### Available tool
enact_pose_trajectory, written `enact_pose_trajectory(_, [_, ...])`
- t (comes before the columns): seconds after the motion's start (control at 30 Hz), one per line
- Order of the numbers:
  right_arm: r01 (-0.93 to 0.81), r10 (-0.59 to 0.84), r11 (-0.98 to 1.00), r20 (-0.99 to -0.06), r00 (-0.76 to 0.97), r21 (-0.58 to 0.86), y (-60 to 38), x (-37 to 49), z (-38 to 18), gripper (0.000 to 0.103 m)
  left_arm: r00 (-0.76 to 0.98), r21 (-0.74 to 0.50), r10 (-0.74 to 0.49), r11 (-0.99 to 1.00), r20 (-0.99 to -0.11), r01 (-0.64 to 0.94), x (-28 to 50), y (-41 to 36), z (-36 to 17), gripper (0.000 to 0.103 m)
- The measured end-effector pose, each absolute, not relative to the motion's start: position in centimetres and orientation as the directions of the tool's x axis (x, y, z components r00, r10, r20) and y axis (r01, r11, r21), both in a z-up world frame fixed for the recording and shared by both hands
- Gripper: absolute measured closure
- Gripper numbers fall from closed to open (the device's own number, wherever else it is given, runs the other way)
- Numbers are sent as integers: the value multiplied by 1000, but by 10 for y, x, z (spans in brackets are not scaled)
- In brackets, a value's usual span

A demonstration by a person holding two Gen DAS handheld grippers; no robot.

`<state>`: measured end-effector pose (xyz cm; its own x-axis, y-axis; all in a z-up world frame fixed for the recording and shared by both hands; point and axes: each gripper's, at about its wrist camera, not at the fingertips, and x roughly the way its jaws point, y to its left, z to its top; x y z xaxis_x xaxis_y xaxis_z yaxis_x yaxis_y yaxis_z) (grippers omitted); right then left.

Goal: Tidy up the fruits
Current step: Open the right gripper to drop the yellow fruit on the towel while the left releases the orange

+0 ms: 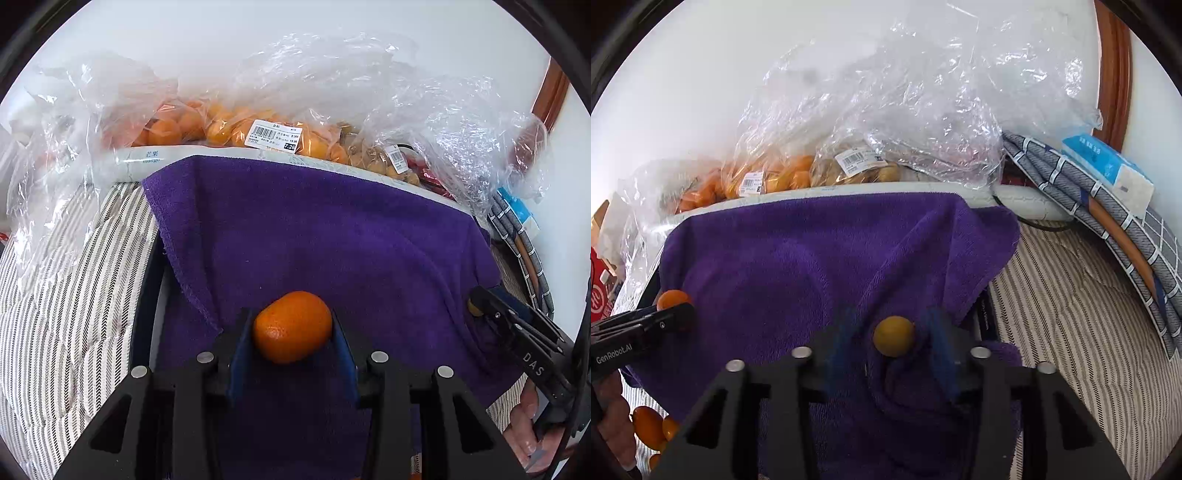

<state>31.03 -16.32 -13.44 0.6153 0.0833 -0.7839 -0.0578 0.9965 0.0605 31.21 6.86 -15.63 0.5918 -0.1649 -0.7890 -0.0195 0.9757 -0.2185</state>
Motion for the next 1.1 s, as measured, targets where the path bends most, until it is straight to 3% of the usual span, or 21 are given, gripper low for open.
enact_pose_trajectory(0.13, [-49, 87, 996, -774, 627, 73, -165, 307, -129, 38, 595, -234, -181, 972, -783, -12, 311, 69, -154, 63])
enact_pose_trajectory(0.23, [-29, 77, 997, -764, 641, 76, -165, 305, -126, 38, 610, -241, -183, 970, -771, -14, 307, 70, -150, 57])
enact_pose_trajectory(0.67, [-51, 82, 997, -703, 706, 65, -158, 288, -106, 38, 664, -209, -148, 978, -733, -12, 297, 62, -128, 57])
enact_pose_trajectory(0.9, [-55, 92, 996, -747, 658, 74, -160, 281, -95, 43, 689, -250, -178, 968, -703, -4, 286, 64, -112, 60])
enact_pose_trajectory(1.1, [-33, 93, 995, -748, 657, 95, -165, 248, -81, 43, 723, -190, -147, 982, -675, 22, 268, 50, -95, 62])
